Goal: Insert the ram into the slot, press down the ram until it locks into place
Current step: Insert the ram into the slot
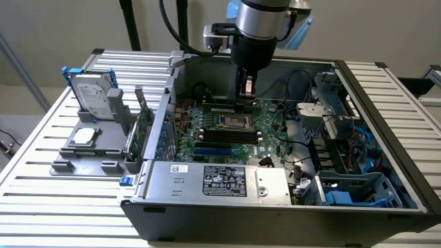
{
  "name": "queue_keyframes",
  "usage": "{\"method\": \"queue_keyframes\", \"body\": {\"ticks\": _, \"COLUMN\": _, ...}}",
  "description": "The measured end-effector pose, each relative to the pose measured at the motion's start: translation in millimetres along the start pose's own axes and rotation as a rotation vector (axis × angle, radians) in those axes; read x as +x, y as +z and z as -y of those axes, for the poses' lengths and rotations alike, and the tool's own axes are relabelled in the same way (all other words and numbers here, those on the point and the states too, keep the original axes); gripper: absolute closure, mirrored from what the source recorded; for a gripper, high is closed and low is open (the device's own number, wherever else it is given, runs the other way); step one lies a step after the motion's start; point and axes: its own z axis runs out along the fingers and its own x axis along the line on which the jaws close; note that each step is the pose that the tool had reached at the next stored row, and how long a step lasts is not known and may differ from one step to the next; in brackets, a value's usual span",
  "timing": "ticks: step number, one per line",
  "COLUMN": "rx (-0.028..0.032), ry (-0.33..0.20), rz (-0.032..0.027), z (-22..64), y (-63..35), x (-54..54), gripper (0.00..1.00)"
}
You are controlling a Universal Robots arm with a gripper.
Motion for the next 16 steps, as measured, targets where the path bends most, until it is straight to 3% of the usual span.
{"method": "queue_keyframes", "body": {"ticks": 16, "rx": 0.0000, "ry": -0.018, "rz": -0.0015, "z": 1.9, "y": 29.0, "x": 0.1, "gripper": 0.87}}
